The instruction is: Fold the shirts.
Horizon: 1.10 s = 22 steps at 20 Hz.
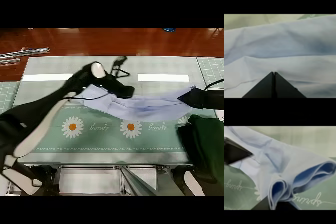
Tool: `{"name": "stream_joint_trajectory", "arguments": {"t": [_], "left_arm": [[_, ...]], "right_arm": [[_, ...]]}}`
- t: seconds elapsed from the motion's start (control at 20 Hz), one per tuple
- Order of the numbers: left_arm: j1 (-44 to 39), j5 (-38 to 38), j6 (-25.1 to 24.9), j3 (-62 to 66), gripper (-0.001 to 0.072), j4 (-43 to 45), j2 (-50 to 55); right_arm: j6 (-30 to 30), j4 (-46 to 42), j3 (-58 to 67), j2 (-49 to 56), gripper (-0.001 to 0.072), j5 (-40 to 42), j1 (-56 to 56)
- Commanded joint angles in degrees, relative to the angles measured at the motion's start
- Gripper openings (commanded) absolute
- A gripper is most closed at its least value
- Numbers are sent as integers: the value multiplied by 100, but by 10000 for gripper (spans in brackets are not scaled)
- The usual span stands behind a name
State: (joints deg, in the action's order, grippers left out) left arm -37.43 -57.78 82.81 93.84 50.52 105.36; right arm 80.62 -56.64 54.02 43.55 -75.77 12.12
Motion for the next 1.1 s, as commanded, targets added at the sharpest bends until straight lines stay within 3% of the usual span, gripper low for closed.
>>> {"name": "stream_joint_trajectory", "arguments": {"t": [0.0, 0.25, 0.45, 0.7, 0.85, 1.05], "left_arm": [[-756, -621, 350, 848, 23, -31, 955], [-1034, -905, 339, 1069, 23, -319, 1215], [-31, -1377, 321, 1233, 23, -24, 684], [1569, -2245, 87, 1167, 23, 1545, -999], [2450, -2020, 83, 411, 24, 1768, -2411], [3305, -1333, 83, -1829, 23, 1943, -4581]], "right_arm": [[118, 103, -94, -295, 21, -146, 2], [184, 122, -94, -293, 21, -61, 2], [282, 282, -92, -267, 21, 299, -227], [291, 876, 289, 758, 21, 1274, -1399], [267, 1156, 1180, 2057, 21, 1930, -2411], [256, 1495, 2813, 4013, 21, 2249, -3381]]}}
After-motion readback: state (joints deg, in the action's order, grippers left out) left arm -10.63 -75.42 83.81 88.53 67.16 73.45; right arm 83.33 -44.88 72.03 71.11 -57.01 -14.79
